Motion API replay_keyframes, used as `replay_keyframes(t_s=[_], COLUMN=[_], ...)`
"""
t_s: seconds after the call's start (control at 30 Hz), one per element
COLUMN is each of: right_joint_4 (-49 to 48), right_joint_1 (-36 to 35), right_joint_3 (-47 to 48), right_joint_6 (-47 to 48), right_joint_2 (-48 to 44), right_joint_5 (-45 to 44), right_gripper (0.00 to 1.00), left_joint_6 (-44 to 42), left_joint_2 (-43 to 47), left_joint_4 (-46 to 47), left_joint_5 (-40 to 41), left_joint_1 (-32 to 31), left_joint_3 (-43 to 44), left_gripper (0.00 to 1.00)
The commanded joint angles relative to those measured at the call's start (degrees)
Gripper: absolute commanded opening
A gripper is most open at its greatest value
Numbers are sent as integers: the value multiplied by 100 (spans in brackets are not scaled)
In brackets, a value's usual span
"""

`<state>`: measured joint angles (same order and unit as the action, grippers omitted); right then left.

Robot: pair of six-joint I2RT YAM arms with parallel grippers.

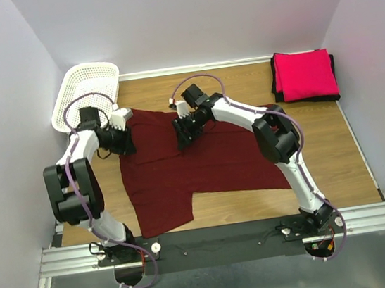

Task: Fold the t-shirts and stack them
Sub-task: Fold the flattened tshirt in 1/3 of the way

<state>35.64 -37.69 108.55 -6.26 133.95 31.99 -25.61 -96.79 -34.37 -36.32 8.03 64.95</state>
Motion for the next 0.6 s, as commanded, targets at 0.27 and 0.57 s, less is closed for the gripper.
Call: replay_keyframes(t_s=[0.27,0.57], right_joint_4=[-31,-48], right_joint_1=[-177,-177], right_joint_3=[-141,-194], right_joint_6=[-402,-428], right_joint_2=[96,245], right_joint_5=[-202,-210], right_gripper=[58,56], left_joint_6=[-173,-112], left_joint_2=[135,-296], left_joint_4=[-377,-351], left_joint_5=[740,705], left_joint_1=[-144,-214], left_joint_3=[-474,-465], left_gripper=[43,43])
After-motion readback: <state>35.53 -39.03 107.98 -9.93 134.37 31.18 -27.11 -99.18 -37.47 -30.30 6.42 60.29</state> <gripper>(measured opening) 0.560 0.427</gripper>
